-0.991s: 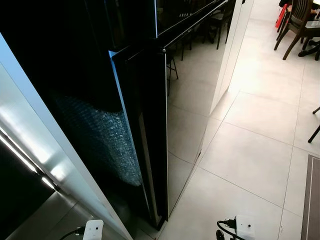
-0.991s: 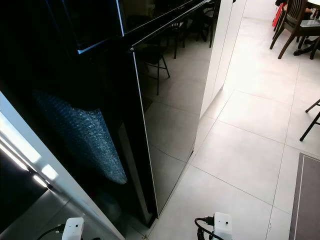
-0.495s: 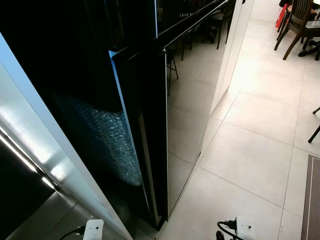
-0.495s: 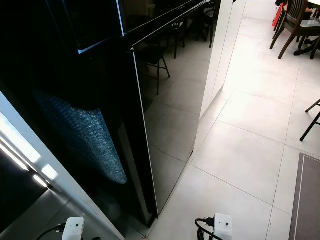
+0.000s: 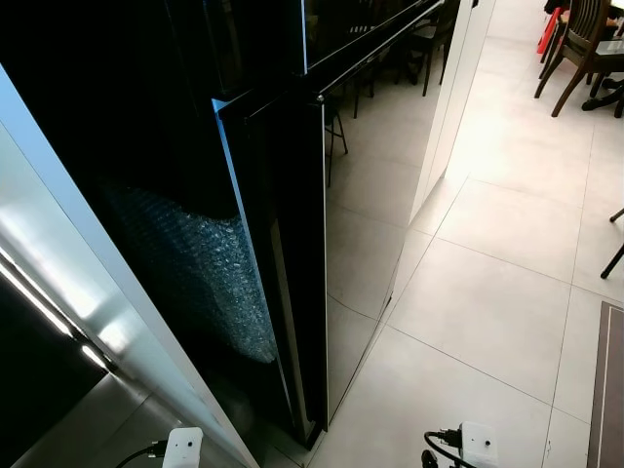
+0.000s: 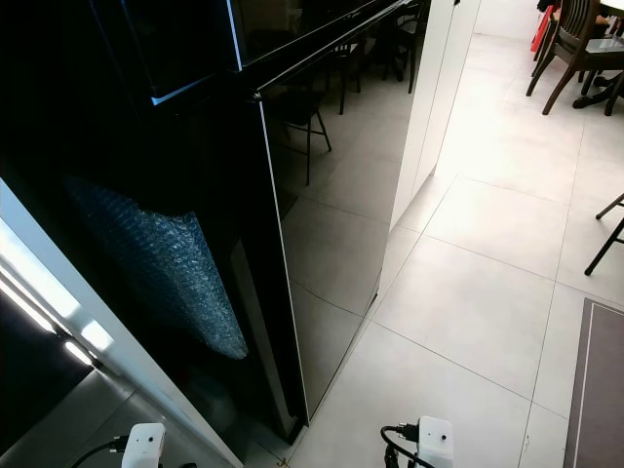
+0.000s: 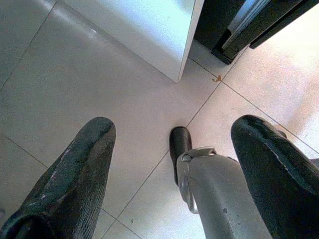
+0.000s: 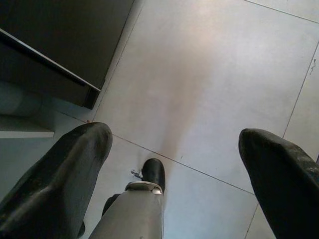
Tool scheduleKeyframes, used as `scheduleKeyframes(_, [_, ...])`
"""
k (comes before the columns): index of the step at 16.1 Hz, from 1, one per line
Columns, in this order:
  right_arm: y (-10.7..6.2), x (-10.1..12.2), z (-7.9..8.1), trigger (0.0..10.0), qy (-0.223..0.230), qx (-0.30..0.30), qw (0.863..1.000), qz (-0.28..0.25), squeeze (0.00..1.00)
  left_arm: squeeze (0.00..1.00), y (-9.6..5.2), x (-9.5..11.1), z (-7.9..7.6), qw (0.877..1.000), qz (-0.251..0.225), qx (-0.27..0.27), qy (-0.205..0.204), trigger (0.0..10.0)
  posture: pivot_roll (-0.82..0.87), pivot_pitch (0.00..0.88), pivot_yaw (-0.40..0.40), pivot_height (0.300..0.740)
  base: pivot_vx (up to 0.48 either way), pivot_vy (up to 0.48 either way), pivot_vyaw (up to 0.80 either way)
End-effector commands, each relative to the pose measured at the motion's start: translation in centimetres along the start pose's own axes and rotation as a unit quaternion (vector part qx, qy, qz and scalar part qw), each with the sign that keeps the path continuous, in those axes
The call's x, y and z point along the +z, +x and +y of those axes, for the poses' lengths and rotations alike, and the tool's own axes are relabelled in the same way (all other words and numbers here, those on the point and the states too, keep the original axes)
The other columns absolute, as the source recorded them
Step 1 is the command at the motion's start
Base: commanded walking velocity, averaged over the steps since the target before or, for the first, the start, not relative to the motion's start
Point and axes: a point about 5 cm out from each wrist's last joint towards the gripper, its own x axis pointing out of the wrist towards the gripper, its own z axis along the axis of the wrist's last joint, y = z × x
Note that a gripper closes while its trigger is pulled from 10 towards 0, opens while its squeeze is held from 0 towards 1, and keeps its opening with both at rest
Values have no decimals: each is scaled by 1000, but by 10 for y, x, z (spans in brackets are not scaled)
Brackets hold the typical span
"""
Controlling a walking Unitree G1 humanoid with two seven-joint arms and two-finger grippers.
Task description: Restocking fridge
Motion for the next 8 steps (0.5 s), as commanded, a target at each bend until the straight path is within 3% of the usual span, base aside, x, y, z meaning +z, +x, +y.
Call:
scheduleKeyframes(1, [0,0,1,10000,1,3,1000,3,0,0,0,-2,0,1000,7,-1,-2,10000,-15,0,13,740,0,0,0])
scheduleKeyframes(8, [0,-1,1,10000,0,4,1000,4,0,0,0,-3,-1,1000,7,-3,-1,10000,-17,0,13,740,0,0,0])
